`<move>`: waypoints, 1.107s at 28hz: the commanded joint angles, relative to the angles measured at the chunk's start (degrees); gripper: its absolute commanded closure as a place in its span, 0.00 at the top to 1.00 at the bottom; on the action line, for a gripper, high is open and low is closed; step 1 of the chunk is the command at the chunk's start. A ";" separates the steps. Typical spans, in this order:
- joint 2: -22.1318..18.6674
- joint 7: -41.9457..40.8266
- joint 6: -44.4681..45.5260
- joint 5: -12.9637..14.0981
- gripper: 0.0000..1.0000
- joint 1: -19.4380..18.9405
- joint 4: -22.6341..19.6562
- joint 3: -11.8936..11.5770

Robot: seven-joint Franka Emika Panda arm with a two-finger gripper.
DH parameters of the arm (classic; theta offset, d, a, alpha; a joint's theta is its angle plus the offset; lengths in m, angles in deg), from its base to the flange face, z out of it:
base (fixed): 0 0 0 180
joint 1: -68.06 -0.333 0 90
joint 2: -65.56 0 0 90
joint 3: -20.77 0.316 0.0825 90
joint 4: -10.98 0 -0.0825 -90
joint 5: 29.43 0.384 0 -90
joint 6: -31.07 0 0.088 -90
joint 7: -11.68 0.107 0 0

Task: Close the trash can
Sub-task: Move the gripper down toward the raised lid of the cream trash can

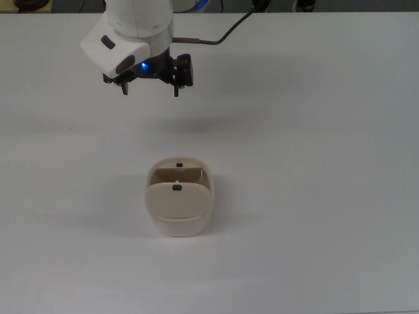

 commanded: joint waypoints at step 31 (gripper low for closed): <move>7.00 9.30 -44.68 5.24 0.00 -2.09 3.47 0.20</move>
